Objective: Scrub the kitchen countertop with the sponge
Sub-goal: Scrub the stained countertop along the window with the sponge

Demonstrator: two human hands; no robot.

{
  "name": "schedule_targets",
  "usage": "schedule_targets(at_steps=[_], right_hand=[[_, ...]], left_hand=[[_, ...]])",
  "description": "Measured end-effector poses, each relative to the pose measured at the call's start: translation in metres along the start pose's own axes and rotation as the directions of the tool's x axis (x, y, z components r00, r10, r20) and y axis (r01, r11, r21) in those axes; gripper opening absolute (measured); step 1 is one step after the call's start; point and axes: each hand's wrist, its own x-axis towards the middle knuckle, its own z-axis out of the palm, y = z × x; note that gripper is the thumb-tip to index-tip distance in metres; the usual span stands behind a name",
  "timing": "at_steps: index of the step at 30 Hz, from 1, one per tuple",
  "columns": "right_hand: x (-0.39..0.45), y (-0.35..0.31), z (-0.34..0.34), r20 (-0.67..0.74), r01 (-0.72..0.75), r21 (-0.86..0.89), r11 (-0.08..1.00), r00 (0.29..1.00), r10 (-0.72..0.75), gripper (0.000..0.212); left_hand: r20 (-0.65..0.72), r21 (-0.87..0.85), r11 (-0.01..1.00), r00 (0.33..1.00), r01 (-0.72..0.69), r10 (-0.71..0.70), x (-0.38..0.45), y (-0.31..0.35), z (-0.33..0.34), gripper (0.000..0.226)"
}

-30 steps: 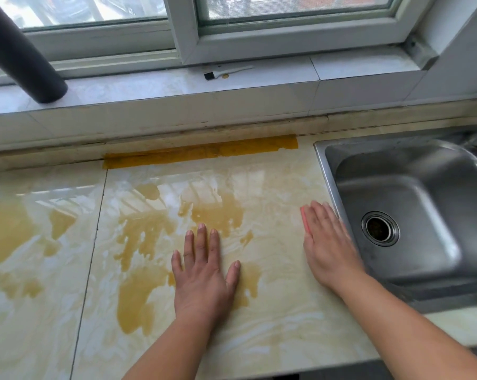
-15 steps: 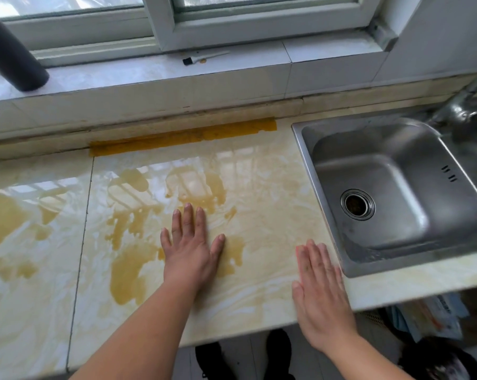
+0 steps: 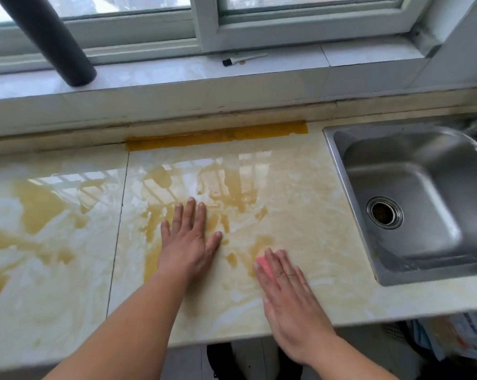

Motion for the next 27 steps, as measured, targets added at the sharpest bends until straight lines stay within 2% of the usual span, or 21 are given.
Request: schedule_targets(at_steps=[3, 10, 17, 23, 27], right_hand=[[0.016, 0.000, -0.001, 0.013, -0.018, 0.018, 1.000, 1.000, 0.018, 0.067], [0.120, -0.015, -0.024, -0.056, -0.190, 0.070, 0.979, 0.979, 0.194, 0.067], [0.062, -0.027, 0.001, -0.082, -0.119, 0.028, 0.993, 0.989, 0.121, 0.068], [0.157, -0.022, -0.030, -0.062, -0.221, 0.072, 0.973, 0.972, 0.226, 0.067], [0.149, -0.025, -0.025, -0.057, -0.208, 0.071, 0.976, 0.976, 0.212, 0.067]], left_hand=[[-0.008, 0.004, 0.999, 0.999, -0.036, 0.036, 0.004, -0.004, 0.001, 0.084], [-0.033, 0.040, 0.999, 0.999, -0.030, 0.032, 0.005, -0.005, 0.004, 0.084], [-0.029, 0.046, 0.998, 0.999, -0.034, 0.035, 0.004, -0.004, 0.004, 0.085], [-0.039, 0.059, 0.998, 0.999, -0.026, 0.028, 0.005, -0.004, 0.007, 0.086], [-0.043, 0.068, 0.997, 0.999, -0.024, 0.027, 0.004, -0.005, 0.008, 0.085]])
